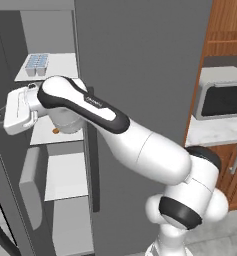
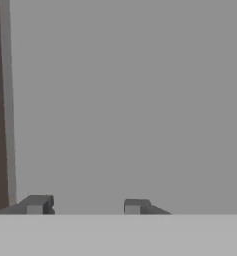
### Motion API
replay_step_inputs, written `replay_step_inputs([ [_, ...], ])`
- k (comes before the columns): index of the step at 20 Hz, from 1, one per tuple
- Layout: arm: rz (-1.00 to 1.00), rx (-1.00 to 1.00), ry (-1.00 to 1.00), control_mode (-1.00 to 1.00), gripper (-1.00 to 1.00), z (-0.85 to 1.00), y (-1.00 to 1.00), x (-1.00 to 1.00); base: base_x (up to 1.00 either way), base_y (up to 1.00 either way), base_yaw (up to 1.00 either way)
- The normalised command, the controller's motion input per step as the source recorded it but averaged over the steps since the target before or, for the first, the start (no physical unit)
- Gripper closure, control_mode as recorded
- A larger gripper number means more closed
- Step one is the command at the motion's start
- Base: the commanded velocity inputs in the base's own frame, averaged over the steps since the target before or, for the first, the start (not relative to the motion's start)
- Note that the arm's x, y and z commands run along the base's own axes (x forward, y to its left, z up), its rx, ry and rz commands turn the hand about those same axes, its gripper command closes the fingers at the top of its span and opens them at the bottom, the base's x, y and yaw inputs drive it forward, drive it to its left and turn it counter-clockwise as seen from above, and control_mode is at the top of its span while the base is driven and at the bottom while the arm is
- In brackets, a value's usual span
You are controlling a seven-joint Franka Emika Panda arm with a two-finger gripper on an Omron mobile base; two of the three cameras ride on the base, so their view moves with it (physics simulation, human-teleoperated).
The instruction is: Open the freezer door, pick up the ice cube tray from the freezer, and place it on the dining counter.
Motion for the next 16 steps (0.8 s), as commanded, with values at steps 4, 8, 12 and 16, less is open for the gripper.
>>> replay_step_inputs([
  [4,-0.04,0.0,0.01,-1.0,-1.0,0.25,-0.37,-0.4,0.0,0.0,0.0],
  [8,-0.03,0.0,0.01,-1.0,-1.0,0.21,-0.63,-0.4,0.0,0.0,0.0],
  [12,-0.05,0.0,0.02,-1.0,-1.0,0.18,-0.72,-0.38,0.0,0.0,0.0],
  [16,-0.09,0.0,0.03,-1.0,-1.0,0.12,-0.8,-0.41,0.0,0.0,0.0],
])
